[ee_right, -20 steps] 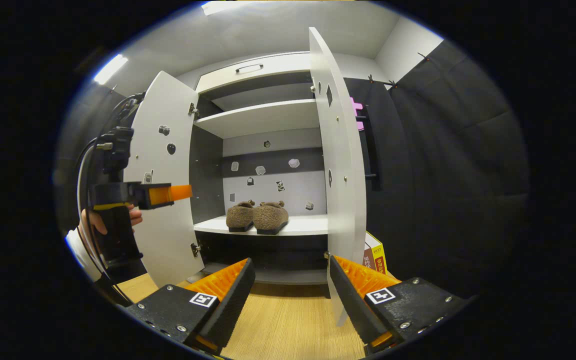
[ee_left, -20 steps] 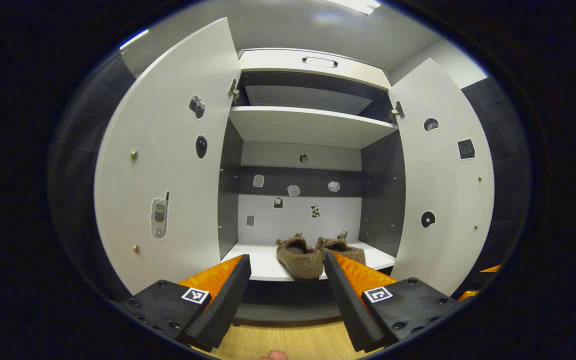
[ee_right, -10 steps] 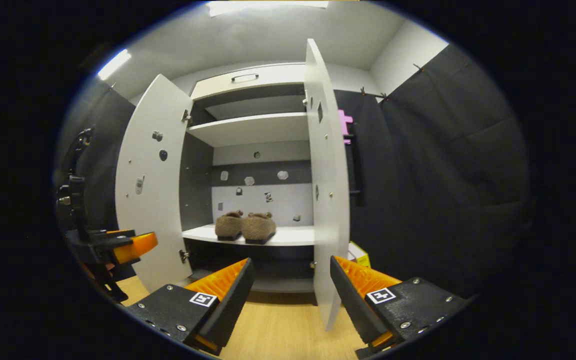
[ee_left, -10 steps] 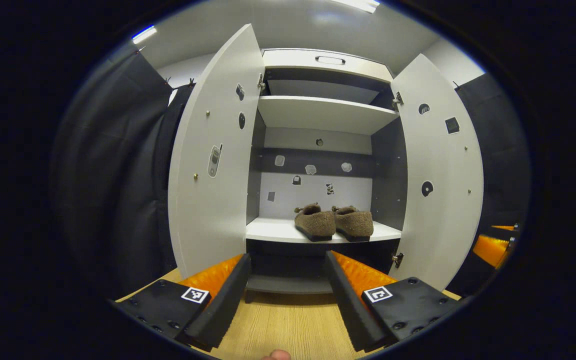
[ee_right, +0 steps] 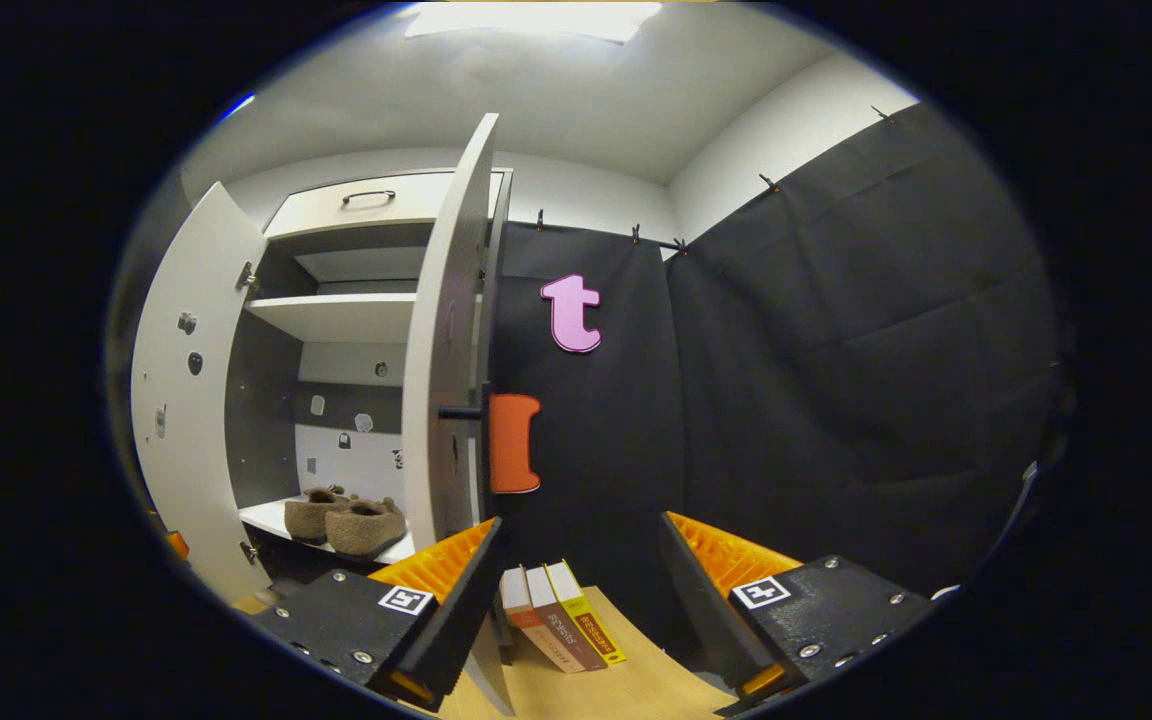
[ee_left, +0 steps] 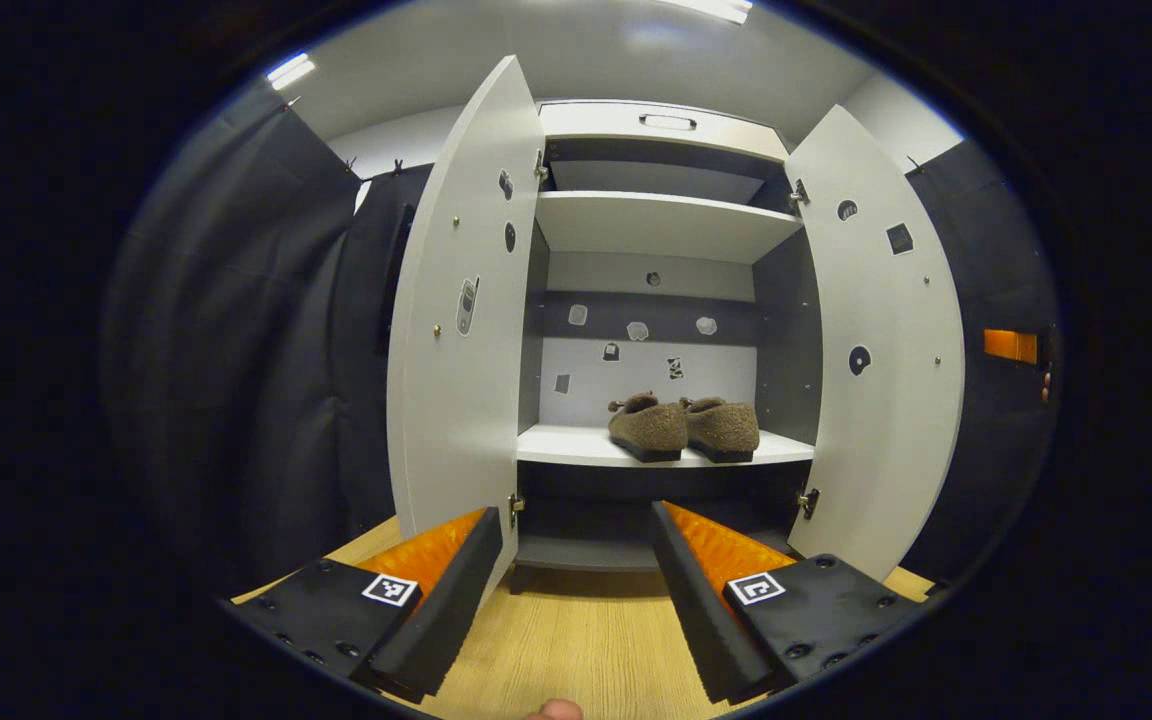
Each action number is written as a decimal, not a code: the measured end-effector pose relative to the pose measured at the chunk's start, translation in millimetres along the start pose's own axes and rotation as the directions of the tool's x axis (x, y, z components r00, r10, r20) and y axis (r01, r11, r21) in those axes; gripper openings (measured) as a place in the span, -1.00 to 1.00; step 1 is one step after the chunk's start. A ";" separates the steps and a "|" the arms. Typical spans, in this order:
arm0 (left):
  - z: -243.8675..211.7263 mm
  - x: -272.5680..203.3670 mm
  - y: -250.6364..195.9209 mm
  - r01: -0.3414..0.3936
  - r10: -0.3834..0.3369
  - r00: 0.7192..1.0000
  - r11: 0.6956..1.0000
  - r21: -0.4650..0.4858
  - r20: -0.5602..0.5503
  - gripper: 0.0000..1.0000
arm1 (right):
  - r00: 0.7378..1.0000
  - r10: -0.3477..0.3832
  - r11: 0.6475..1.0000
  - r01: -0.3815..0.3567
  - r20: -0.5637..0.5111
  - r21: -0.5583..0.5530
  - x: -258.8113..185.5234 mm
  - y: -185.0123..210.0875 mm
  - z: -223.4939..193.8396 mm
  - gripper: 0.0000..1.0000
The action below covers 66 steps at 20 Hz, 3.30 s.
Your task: Grab one shoe with the right hand and put it into the shoe cabinet, grab the other shoe with the left hand and put it into the shoe cabinet; then close the right door with the right hand and the left door with the left hand.
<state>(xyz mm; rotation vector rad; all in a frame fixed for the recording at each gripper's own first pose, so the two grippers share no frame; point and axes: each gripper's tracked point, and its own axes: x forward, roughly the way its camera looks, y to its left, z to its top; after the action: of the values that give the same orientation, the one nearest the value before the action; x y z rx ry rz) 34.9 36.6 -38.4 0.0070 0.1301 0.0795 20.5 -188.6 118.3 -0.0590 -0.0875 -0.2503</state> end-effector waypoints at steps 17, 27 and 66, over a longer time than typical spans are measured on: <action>4.6 -11.0 14.0 -0.005 0.006 1.000 1.000 -0.011 0.016 0.93 | 0.999 0.027 0.998 -0.024 0.044 -0.054 60.3 11.9 13.6 0.81; 0.2 -6.3 8.9 0.044 -0.043 0.999 0.999 -0.028 0.004 0.93 | 0.993 0.101 0.994 -0.098 0.053 -0.047 43.6 55.3 17.2 0.73; -3.8 -5.1 34.7 0.030 -0.030 1.000 0.999 -0.044 -0.004 0.93 | 0.941 0.329 0.944 -0.328 -0.073 0.032 119.0 307.3 -38.2 0.82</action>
<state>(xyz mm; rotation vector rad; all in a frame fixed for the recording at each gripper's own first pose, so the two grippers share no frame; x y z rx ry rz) 26.7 70.8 -41.1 -0.0388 0.1330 0.0525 215.2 76.9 76.8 -0.0438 -0.0019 0.0830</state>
